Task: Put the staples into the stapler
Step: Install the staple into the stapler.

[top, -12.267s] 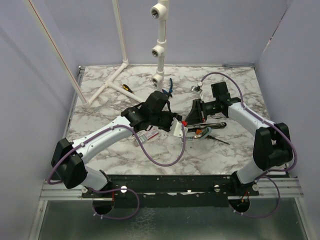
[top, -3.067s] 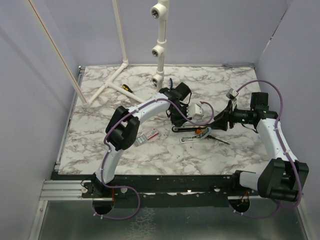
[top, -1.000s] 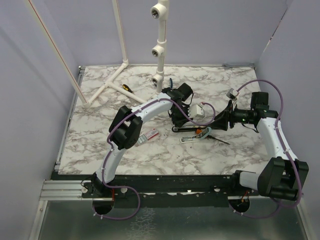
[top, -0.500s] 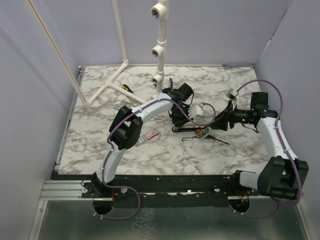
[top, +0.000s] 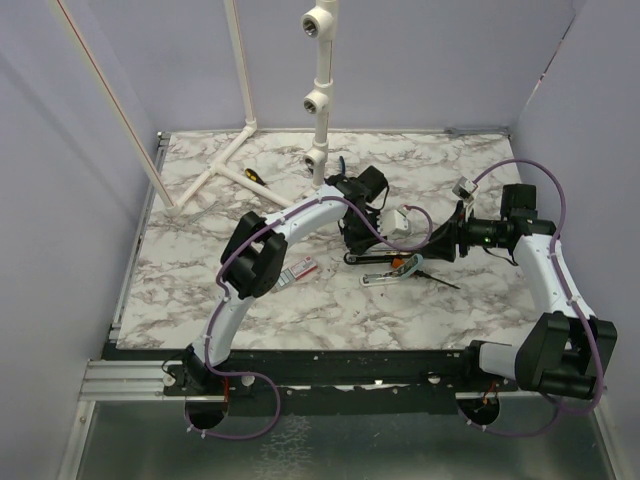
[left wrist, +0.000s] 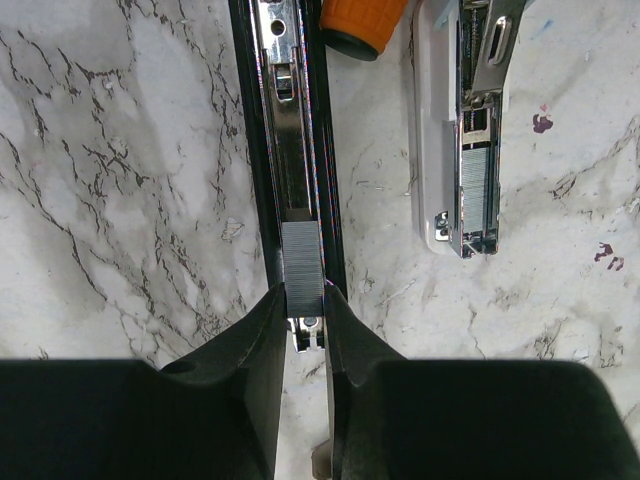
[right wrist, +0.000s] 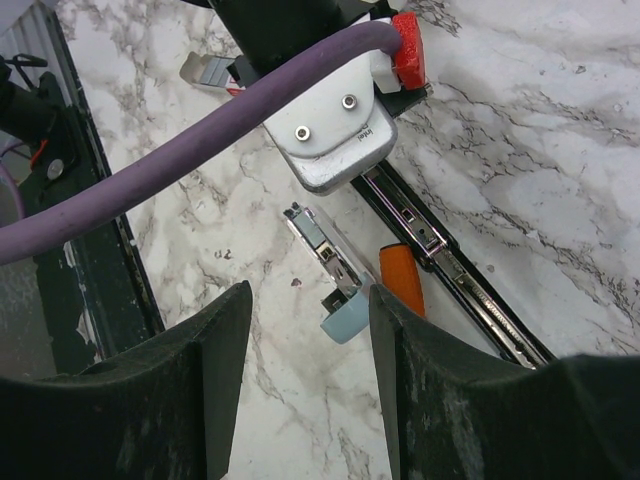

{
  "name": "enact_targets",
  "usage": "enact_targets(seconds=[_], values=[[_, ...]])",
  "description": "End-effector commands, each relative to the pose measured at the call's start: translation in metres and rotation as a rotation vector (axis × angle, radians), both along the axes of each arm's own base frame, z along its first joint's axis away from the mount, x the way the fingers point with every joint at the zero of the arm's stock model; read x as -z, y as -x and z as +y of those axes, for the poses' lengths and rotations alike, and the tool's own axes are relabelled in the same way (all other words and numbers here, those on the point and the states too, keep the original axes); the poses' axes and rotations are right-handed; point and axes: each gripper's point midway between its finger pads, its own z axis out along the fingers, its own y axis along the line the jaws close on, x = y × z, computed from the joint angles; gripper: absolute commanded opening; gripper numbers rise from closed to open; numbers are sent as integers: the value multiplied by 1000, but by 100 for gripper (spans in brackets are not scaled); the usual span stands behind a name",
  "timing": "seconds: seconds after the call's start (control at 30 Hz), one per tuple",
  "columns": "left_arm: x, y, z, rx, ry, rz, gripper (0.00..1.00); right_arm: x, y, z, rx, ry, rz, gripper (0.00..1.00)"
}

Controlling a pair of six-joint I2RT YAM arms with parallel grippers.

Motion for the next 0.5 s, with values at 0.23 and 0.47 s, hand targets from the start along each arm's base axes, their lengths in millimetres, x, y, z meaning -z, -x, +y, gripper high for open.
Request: enact_targets(seconds=[0.23, 0.47], values=[[16, 0, 2, 1, -53, 6, 23, -7, -2, -1, -11, -21, -8, 55], [18, 0, 3, 0, -60, 8, 23, -7, -2, -1, -10, -23, -4, 55]])
